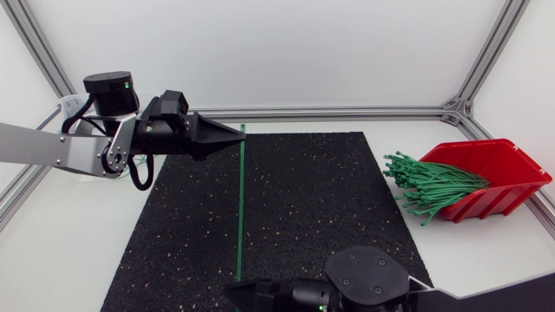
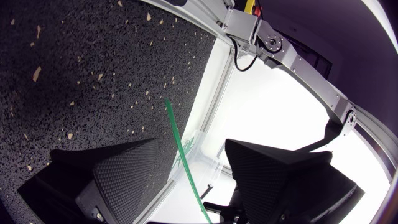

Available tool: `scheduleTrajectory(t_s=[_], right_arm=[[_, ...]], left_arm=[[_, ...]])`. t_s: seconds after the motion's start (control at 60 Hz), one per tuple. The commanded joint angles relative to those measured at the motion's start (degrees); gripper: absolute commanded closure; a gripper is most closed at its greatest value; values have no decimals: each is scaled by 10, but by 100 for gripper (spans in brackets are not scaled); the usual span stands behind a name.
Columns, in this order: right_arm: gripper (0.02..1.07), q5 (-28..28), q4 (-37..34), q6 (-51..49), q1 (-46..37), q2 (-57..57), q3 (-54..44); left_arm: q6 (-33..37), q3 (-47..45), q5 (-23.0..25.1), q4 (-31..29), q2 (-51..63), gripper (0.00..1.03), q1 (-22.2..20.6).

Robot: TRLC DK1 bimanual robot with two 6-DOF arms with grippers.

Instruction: Take a green cable tie from the red box, thread the tail through the head to close it, then place it in the transparent bin on the left.

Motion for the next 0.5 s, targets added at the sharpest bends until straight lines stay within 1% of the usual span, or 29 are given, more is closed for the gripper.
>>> scheduleTrajectory(t_s=[0.0, 0.033, 0.083, 0.317, 0.367, 0.483], right_arm=[[59, -15, 11, -30, -7, 14, 7], [69, -22, 11, -32, -8, 15, 7], [80, -25, 11, -34, -8, 16, 7], [80, -26, 17, -37, -21, 30, 12], [83, -25, 18, -37, -22, 30, 14], [83, -24, 18, -36, -24, 25, 10]], left_arm=[[-17, 14, 10, 5, 11, 100, 1], [-17, 13, 10, 5, 11, 100, 0], [-17, 13, 10, 5, 11, 100, 1], [-18, 13, 10, 3, 11, 100, 2], [-18, 12, 10, 4, 9, 100, 2], [-18, 14, 10, 4, 10, 100, 2]])
